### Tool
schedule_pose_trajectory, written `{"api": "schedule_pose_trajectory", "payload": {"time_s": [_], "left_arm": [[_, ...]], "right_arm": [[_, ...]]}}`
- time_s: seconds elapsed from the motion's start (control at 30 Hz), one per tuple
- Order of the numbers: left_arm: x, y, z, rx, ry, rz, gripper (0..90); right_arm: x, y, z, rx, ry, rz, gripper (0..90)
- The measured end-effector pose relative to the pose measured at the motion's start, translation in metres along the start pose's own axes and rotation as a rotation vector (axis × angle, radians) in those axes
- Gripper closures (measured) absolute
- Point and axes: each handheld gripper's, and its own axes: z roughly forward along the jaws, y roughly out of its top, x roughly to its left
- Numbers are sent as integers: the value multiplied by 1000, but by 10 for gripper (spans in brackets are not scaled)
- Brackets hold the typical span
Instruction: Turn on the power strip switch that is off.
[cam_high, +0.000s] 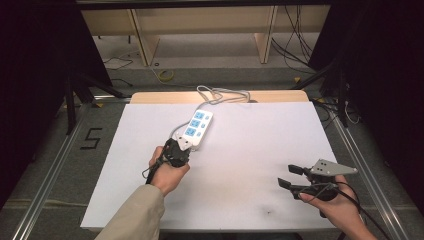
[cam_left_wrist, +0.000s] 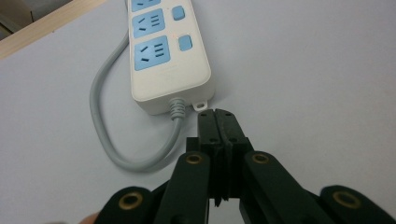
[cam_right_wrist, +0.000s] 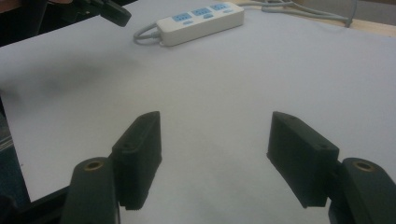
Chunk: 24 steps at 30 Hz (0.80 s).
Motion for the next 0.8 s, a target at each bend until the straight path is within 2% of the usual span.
{"api": "schedule_pose_trajectory", "payload": {"time_s": [0.8], "left_arm": [[8,26,23,16,21,17,900]], "right_arm": [[0,0,-1,-1,0,-2,354]]}}
